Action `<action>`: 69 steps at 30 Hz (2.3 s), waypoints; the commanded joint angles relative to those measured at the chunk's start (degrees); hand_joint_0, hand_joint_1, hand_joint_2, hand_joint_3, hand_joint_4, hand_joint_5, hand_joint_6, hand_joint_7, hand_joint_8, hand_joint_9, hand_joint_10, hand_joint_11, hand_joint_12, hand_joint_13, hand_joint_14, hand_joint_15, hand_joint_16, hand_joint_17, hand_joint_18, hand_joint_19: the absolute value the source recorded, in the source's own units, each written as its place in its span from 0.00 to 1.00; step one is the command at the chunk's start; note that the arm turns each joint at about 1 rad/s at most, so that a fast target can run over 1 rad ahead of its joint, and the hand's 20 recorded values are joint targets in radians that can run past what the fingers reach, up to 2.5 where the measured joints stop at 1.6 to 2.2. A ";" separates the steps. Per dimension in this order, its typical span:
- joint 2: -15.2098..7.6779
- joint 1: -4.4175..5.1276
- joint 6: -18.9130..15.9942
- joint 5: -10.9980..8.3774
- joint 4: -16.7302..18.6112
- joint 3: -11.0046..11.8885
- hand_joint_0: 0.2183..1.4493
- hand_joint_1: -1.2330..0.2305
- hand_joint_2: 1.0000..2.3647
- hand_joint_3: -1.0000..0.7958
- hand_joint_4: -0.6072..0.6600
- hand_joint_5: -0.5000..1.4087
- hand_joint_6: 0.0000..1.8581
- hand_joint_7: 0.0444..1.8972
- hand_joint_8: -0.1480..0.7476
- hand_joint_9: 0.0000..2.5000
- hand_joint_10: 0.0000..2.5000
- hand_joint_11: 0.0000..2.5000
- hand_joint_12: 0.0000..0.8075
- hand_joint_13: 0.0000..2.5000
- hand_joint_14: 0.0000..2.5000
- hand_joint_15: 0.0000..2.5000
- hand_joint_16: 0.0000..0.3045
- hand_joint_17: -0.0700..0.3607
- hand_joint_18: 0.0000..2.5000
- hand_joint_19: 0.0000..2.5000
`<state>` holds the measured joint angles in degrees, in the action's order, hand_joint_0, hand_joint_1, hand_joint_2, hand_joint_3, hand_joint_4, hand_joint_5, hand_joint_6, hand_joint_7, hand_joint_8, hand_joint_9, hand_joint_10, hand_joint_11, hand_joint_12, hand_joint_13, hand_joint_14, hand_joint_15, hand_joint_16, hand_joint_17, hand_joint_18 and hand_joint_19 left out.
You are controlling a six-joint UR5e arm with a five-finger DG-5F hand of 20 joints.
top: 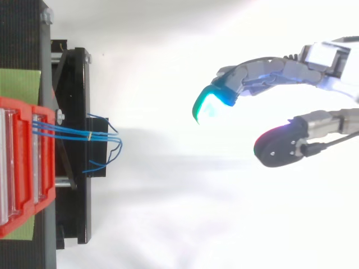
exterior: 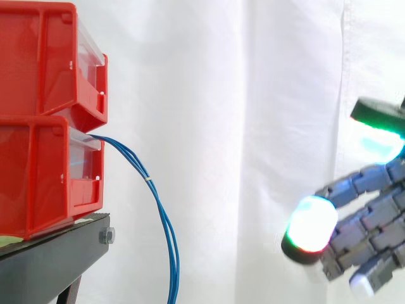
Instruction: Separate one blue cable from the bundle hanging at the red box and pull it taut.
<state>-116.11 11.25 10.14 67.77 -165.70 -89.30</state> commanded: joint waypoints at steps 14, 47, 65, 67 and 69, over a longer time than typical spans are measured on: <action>-4.48 0.00 -0.39 -2.64 6.62 0.01 0.26 0.51 0.00 0.28 0.65 0.14 0.27 0.41 0.45 0.13 0.00 0.08 0.43 0.09 0.00 0.06 0.17 0.43 0.12 0.20; -7.29 -1.84 10.51 -5.89 18.13 0.01 0.26 0.51 0.00 0.28 0.65 0.14 0.27 0.41 0.46 0.14 0.00 0.08 0.43 0.09 0.00 0.06 0.16 0.42 0.12 0.20; -15.02 -2.46 11.13 -3.96 24.72 6.69 0.26 0.52 0.00 0.28 0.65 0.14 0.27 0.41 0.46 0.14 0.00 0.09 0.43 0.09 0.00 0.06 0.17 0.43 0.13 0.20; -15.02 -2.37 11.48 -3.69 25.60 6.69 0.26 0.52 0.00 0.28 0.65 0.14 0.27 0.41 0.46 0.14 0.00 0.09 0.43 0.09 0.00 0.06 0.17 0.43 0.13 0.20; -15.02 -2.28 12.36 -3.69 26.04 6.69 0.26 0.52 0.00 0.28 0.65 0.14 0.27 0.41 0.46 0.14 0.00 0.09 0.43 0.09 0.00 0.06 0.17 0.43 0.13 0.20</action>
<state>-131.08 8.85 21.56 63.85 -140.60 -82.67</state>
